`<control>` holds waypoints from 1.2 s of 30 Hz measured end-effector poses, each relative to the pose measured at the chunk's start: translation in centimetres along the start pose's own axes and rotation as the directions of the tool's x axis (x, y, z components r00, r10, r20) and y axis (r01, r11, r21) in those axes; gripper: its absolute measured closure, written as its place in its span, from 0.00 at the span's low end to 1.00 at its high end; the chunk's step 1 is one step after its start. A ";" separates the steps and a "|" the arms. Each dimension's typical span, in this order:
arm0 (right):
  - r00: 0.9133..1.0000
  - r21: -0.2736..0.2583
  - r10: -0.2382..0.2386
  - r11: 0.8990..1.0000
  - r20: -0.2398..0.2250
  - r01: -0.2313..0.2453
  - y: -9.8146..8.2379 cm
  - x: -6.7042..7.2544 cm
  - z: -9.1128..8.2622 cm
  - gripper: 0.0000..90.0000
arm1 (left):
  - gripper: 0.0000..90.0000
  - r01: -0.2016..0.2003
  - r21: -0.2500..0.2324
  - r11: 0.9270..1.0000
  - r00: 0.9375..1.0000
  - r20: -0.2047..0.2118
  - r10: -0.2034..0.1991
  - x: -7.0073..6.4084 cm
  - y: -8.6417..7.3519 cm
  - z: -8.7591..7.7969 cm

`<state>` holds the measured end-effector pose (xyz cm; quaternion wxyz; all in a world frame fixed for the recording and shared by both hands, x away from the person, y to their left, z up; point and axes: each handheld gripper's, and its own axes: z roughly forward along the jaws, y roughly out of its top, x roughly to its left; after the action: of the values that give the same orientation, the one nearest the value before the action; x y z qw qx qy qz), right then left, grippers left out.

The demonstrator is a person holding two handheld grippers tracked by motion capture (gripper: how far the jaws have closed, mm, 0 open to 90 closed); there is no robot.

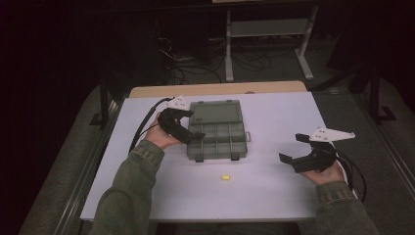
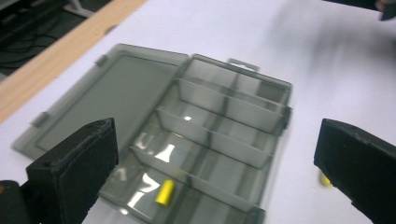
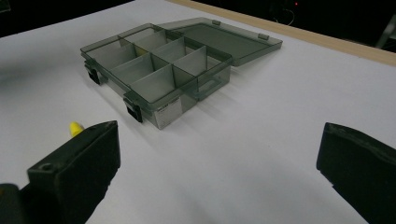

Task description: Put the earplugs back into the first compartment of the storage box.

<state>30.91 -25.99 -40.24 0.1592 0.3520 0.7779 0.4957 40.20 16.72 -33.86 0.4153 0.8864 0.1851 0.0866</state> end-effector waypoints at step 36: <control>1.000 0.003 -0.004 1.000 -0.005 0.004 0.0 0.0 0.0 0.00 | 0.00 -0.196 0.054 0.979 0.974 0.127 0.188 -7.0 -0.3 4.3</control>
<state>30.91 -25.95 -40.26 0.1574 0.3494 0.7797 0.4951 35.02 11.07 -36.89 0.3860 0.9170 0.0758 0.0663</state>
